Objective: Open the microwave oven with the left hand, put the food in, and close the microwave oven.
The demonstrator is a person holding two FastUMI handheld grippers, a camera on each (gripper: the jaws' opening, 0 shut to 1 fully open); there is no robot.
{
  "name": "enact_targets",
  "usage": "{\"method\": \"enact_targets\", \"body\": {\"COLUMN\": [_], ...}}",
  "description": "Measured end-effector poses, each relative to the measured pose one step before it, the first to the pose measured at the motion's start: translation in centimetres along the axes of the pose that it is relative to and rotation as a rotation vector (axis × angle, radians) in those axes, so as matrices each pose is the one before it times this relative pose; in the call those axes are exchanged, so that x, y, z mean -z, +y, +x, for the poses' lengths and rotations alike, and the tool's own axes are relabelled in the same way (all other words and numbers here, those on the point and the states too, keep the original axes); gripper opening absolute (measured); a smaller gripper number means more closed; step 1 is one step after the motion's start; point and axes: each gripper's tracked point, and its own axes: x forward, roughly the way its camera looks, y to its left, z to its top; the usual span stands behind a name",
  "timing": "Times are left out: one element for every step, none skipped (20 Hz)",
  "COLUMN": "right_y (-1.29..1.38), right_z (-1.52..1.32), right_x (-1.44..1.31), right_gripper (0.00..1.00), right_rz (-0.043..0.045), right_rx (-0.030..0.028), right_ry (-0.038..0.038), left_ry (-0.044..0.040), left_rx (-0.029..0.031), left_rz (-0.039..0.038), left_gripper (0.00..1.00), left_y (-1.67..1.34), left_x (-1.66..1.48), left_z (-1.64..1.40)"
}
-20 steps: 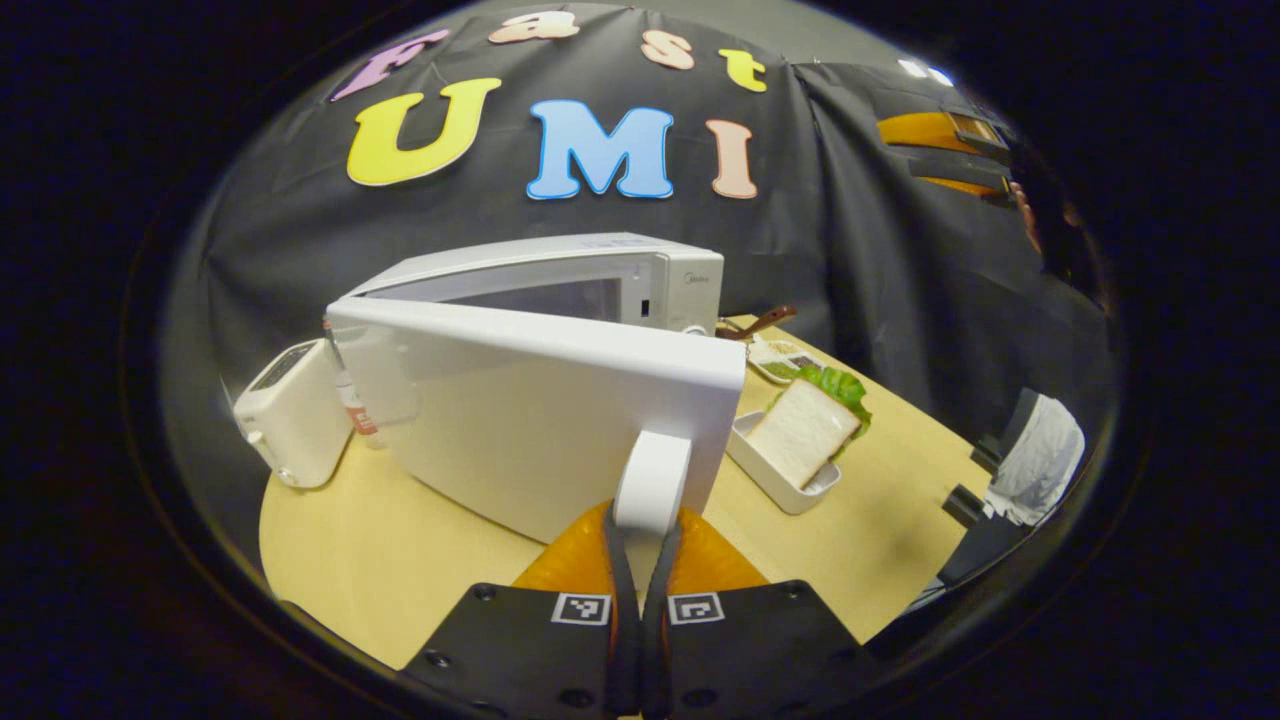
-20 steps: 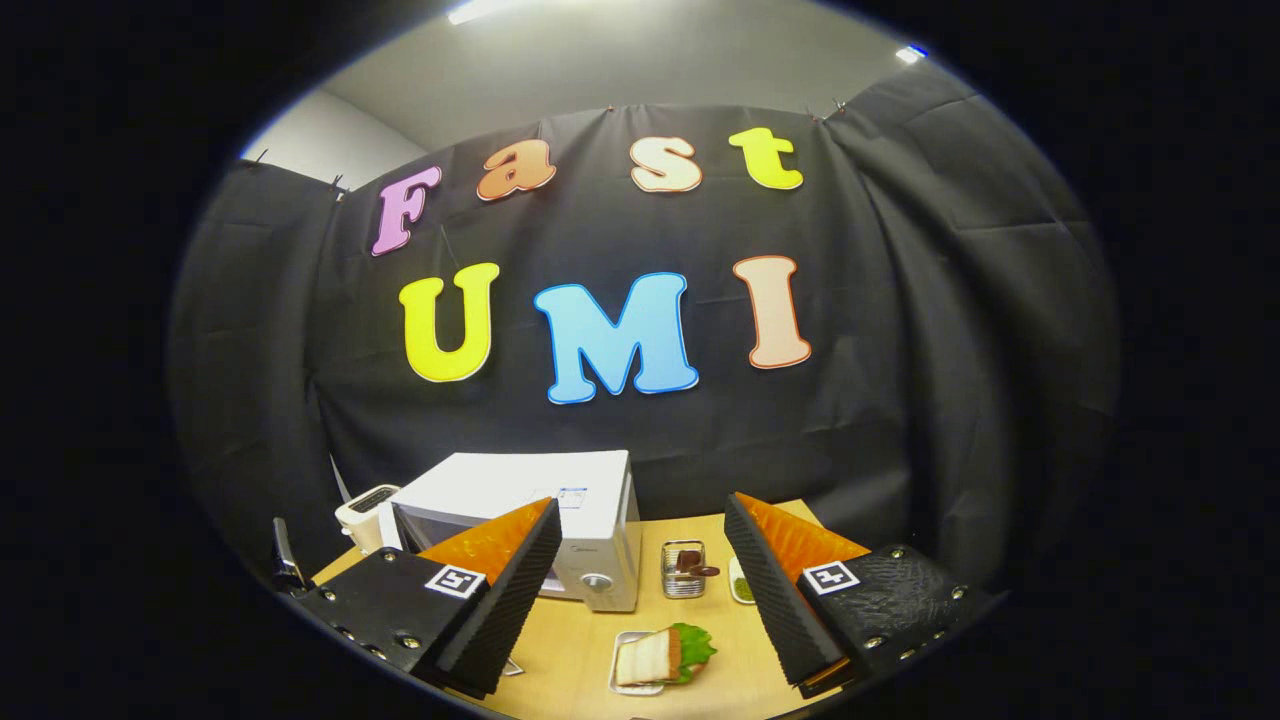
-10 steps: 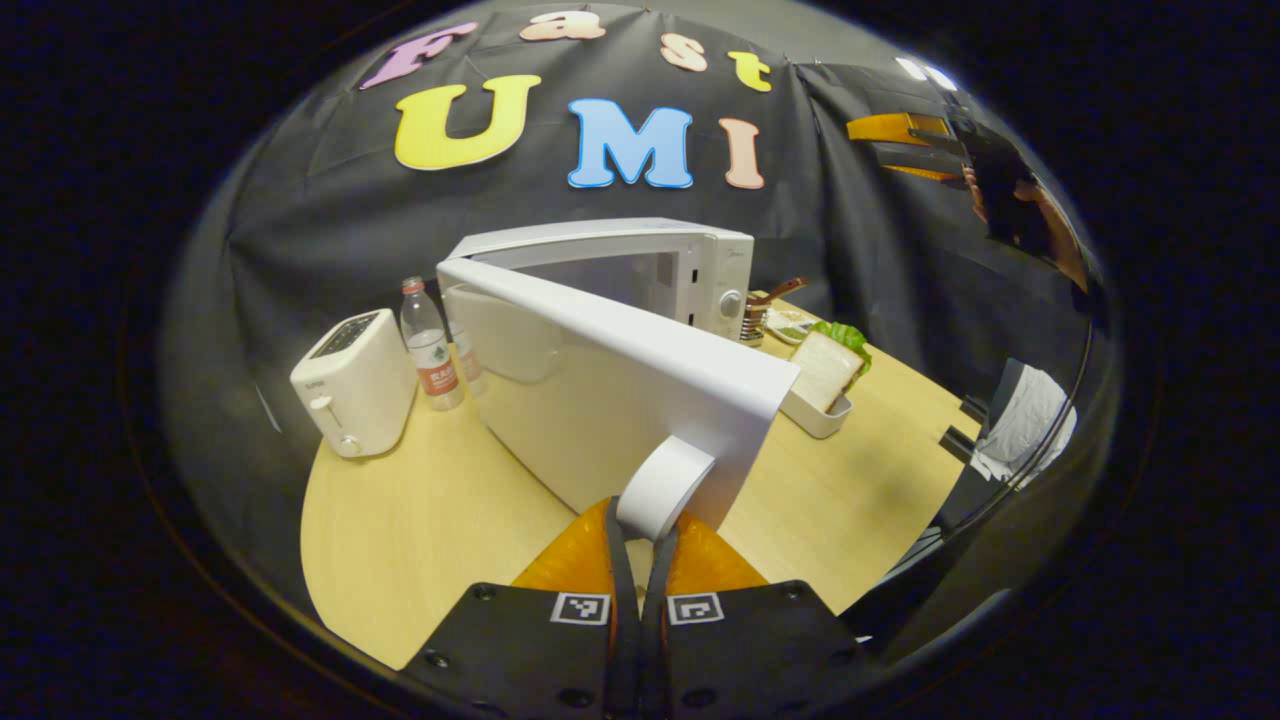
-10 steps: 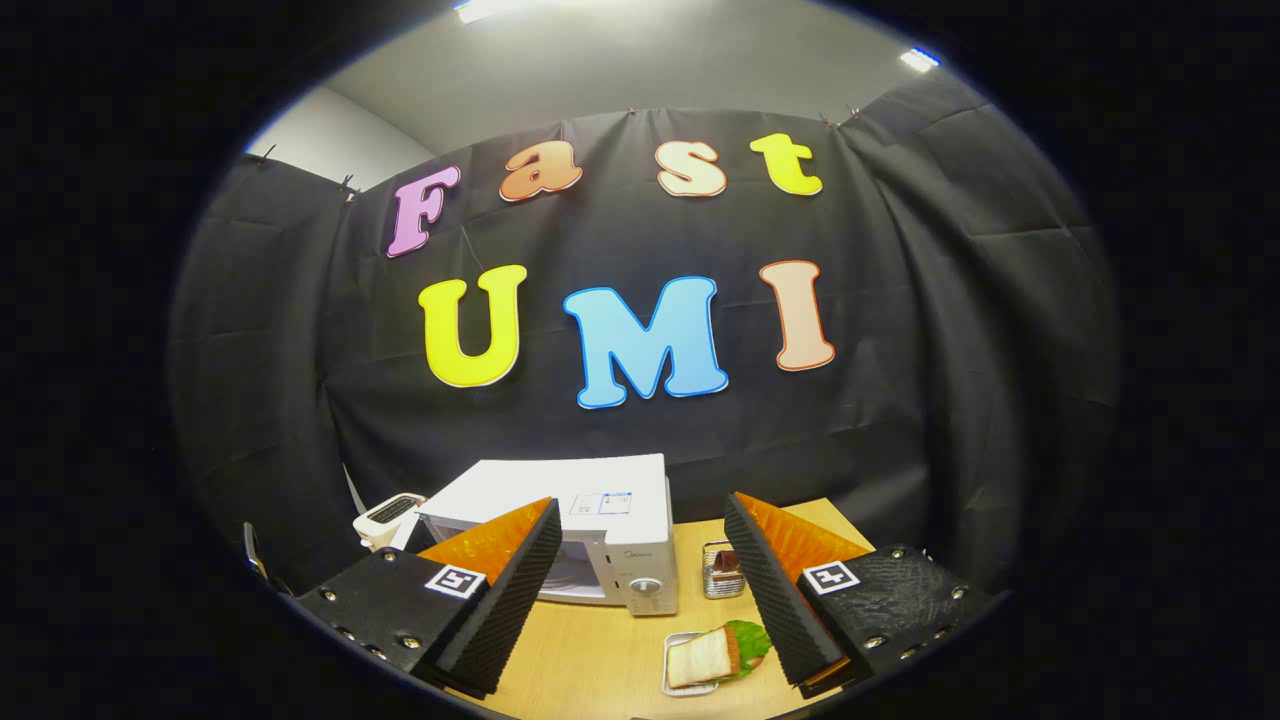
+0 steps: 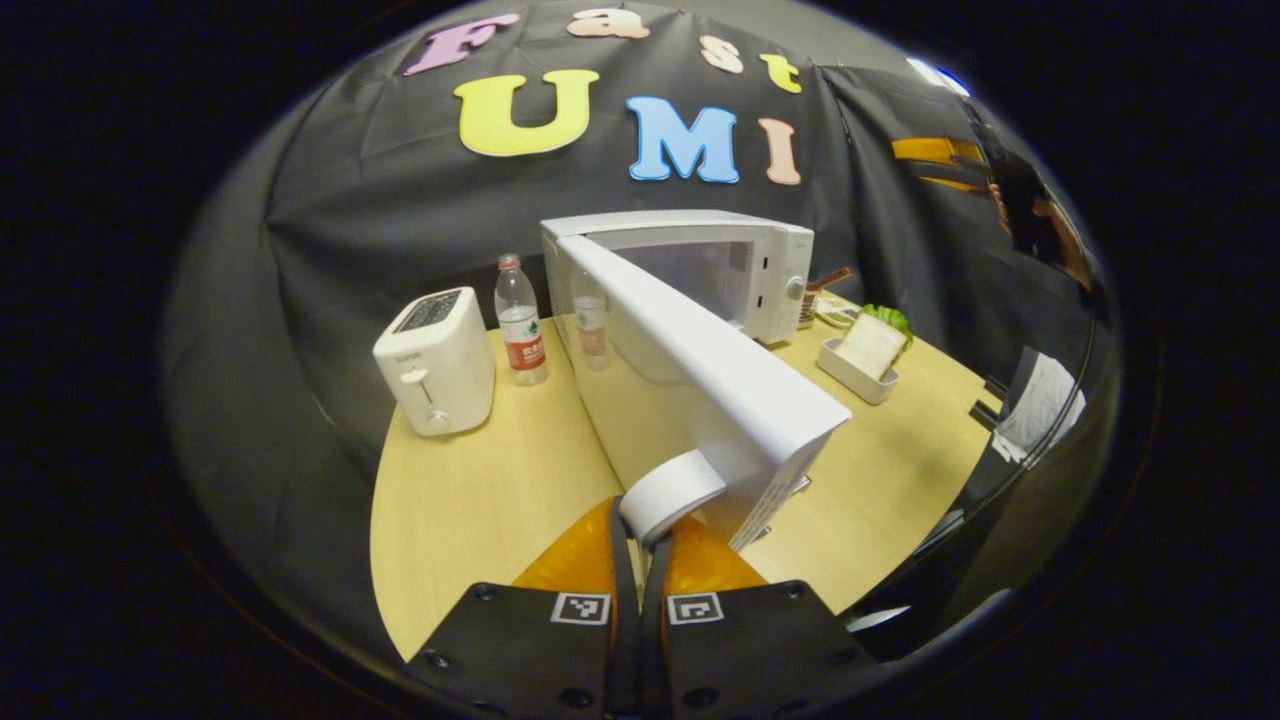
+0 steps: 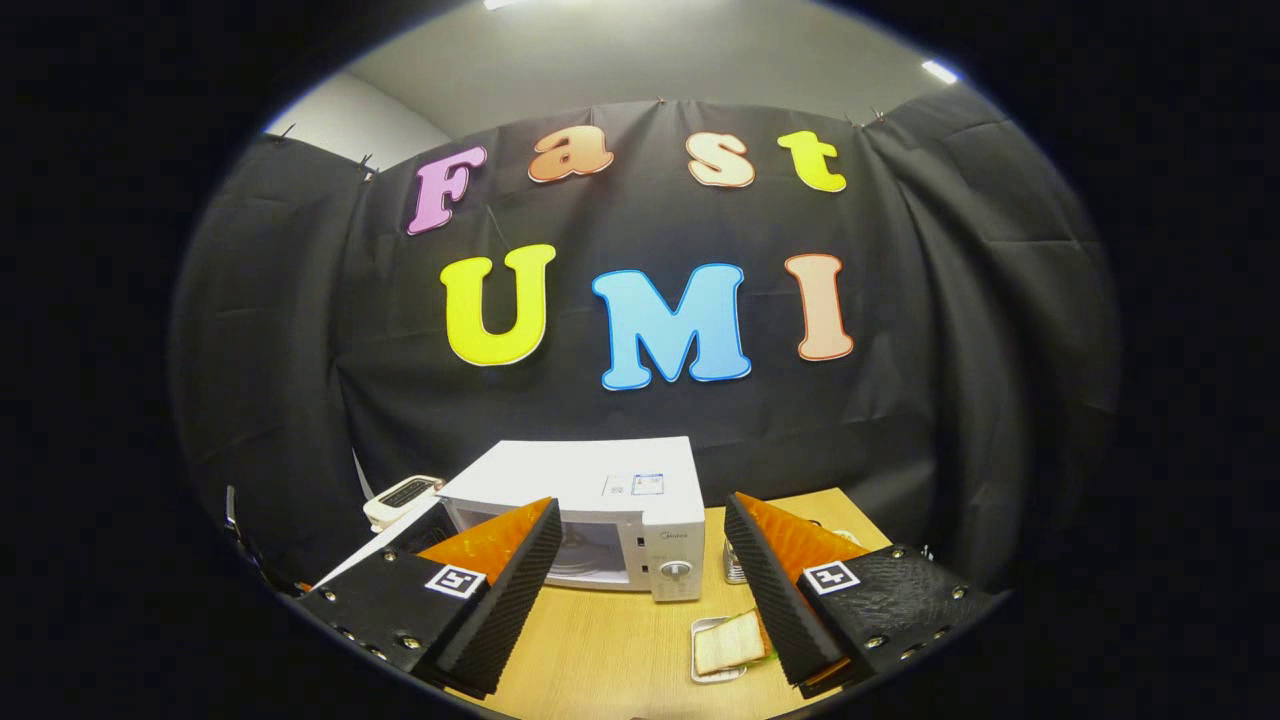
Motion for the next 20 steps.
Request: {"method": "enact_targets", "body": {"right_y": [0.034,0.056,-0.029,-0.004,-0.037,0.029,0.024,0.003,0.054,-0.021,0.022,-0.079,-0.220,-0.200,-0.248,-0.225,-0.368,-0.491,-0.735,-0.735], "right_z": [-0.052,-0.044,-0.058,-0.039,0.020,0.072,-0.056,0.085,0.073,0.123,0.156,0.115,0.041,0.166,0.197,0.172,0.242,0.192,0.244,0.267], "right_x": [0.298,0.242,0.287,0.150,0.293,0.230,0.377,0.113,0.331,0.125,0.138,0.150,0.307,0.143,0.182,0.118,0.348,0.276,0.415,0.336], "right_gripper": [0.99,0.99,0.99,0.99,0.99,0.99,0.99,0.99,0.99,0.99,0.99,0.99,0.99,0.99,0.99,0.99,0.99,0.99,0.99,0.99], "right_rz": [-0.00828,-0.00695,-0.00485,-0.00551,-0.00826,-0.00780,-0.00761,-0.00579,-0.00680,-0.00620,-0.00398,-0.00307,-0.00290,-0.00241,-0.00019,0.00015,-0.00025,0.00032,0.00475,0.00813], "right_rx": [0.00487,0.00310,0.00463,0.00469,0.00390,0.00290,0.00204,0.00031,-0.00097,-0.00381,-0.00553,-0.00459,-0.00222,-0.00290,-0.00398,-0.00440,-0.00447,-0.00203,-0.00146,0.00012], "right_ry": [0.00613,0.00778,0.00769,0.00566,0.00629,0.00904,0.00923,0.00679,0.00709,0.00601,0.00559,0.00654,0.00714,0.00552,0.00436,0.00479,0.00580,0.00664,0.00767,0.00878], "left_ry": [-0.00190,-0.00279,-0.00356,-0.00373,-0.00593,-0.00431,-0.00609,-0.00239,-0.00320,-0.00321,-0.00146,0.00299,-0.01067,-0.00565,-0.00667,-0.00825,-0.01126,-0.01775,-0.00204,-0.00542], "left_rx": [-0.00207,-0.00153,-0.00313,-0.00588,-0.01128,-0.01395,-0.00093,0.00113,0.00272,0.00295,0.00652,0.01021,-0.00931,-0.02940,-0.03375,-0.02786,0.00043,-0.02861,-0.04042,-0.03573], "left_rz": [-0.00146,-0.00046,-0.00271,-0.00545,-0.00572,-0.00105,-0.00938,-0.00367,0.00438,0.00191,-0.00041,-0.02051,-0.02147,-0.01523,-0.01799,-0.01938,-0.01972,0.00336,0.01638,0.00672], "left_gripper": [0.07,0.07,0.07,0.07,0.07,0.07,0.07,0.07,0.07,0.09,0.10,0.12,0.19,0.21,0.41,0.60,0.80,1.00,1.00,1.00], "left_y": [0.577,0.484,0.477,0.500,0.462,0.496,0.069,-0.079,-0.197,-0.036,-0.060,-0.355,0.187,0.591,0.850,0.454,-0.485,0.185,0.023,-0.008], "left_x": [0.022,0.208,0.021,0.066,0.134,0.066,0.057,-0.061,0.039,-0.059,0.264,0.190,-0.211,0.080,0.241,-0.175,-0.064,-0.451,-0.012,-0.328], "left_z": [-0.196,-0.094,-0.032,0.044,-0.068,-0.201,0.054,0.076,-0.299,0.209,0.197,-0.058,-0.189,-0.180,-0.387,-0.587,-0.903,-0.487,-0.781,-1.118]}}
